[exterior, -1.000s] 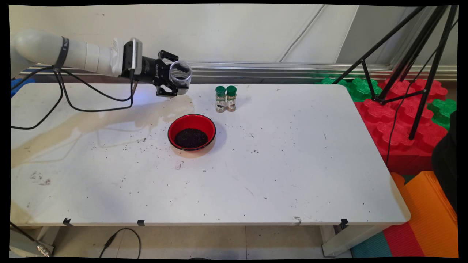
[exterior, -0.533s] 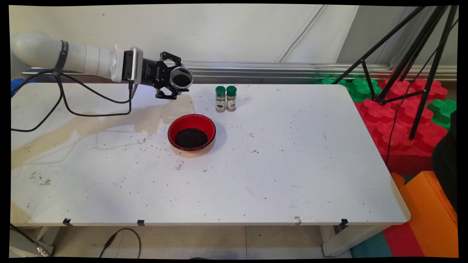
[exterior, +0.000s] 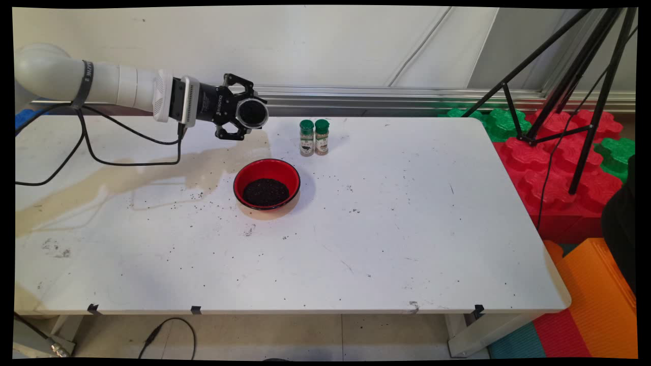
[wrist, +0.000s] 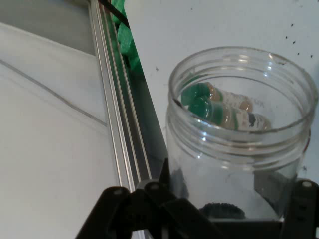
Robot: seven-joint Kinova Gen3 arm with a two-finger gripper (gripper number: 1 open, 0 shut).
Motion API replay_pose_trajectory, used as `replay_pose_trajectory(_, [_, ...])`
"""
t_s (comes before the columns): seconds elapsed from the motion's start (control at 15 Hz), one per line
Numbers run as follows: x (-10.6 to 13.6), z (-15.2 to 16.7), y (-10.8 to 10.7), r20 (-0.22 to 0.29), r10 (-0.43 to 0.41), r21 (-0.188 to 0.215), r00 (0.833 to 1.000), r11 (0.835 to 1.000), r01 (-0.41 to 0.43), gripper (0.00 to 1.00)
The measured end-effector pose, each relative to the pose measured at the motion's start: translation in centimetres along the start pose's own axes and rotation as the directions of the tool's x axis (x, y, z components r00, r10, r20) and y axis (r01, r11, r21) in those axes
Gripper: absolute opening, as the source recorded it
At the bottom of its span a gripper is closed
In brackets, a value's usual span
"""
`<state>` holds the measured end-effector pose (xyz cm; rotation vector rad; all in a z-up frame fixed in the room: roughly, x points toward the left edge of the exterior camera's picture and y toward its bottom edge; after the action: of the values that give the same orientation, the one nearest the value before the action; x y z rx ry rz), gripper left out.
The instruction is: Pour the black seasoning powder in the red bowl
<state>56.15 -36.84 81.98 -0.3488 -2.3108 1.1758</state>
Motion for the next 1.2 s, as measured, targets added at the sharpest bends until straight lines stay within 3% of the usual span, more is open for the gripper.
replay_pose_trajectory(0.27, [0.4,-0.1,0.2,0.012,0.098,0.006,0.995,0.995,-0.098,0.0])
replay_pose_trajectory(0.6, [0.9,0.0,0.3,0.021,0.211,0.01,0.977,0.977,-0.211,0.0])
replay_pose_trajectory(0.93, [1.2,-0.1,0.3,0.029,0.322,0.011,0.946,0.946,-0.323,0.0])
replay_pose_trajectory(1.2, [1.6,-0.2,0.4,0.034,0.417,0.013,0.908,0.908,-0.418,0.0])
